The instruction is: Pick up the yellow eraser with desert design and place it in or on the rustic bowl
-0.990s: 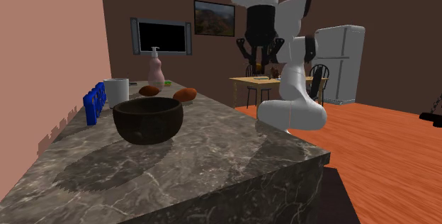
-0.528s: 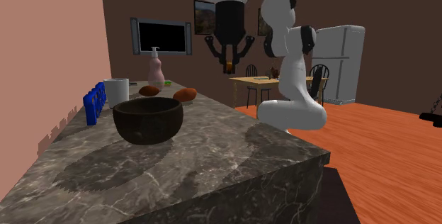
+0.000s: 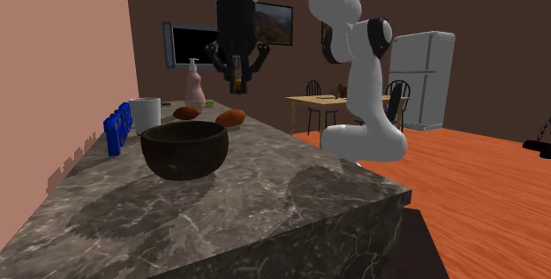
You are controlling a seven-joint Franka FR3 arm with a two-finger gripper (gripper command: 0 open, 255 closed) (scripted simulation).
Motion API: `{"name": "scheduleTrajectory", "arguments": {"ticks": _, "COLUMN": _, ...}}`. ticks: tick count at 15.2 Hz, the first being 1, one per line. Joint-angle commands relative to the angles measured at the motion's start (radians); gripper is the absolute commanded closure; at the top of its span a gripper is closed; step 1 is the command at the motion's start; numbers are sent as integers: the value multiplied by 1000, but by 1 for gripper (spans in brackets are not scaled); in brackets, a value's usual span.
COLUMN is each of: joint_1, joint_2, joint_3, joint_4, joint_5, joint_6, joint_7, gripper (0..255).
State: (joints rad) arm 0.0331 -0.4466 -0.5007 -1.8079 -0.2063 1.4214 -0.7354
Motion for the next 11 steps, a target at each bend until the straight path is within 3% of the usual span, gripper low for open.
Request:
{"name": "scheduleTrajectory", "arguments": {"ticks": 1, "joint_1": 10, "joint_2": 86, "joint_3": -54, "joint_4": 74, "joint_5": 21, "joint_6": 13, "joint_7": -52, "gripper": 255}}
{"name": "scheduleTrajectory", "arguments": {"ticks": 5, "joint_1": 16, "joint_2": 271, "joint_3": -165, "joint_4": 238, "joint_5": 102, "joint_6": 20, "joint_7": -166, "gripper": 255}}
{"name": "scheduleTrajectory", "arguments": {"ticks": 7, "joint_1": -4, "joint_2": 427, "joint_3": -245, "joint_4": 375, "joint_5": 198, "joint_6": 5, "joint_7": -261, "gripper": 255}}
{"name": "scheduleTrajectory", "arguments": {"ticks": 11, "joint_1": -5, "joint_2": 394, "joint_3": -227, "joint_4": 288, "joint_5": 176, "joint_6": 67, "joint_7": -244, "gripper": 255}}
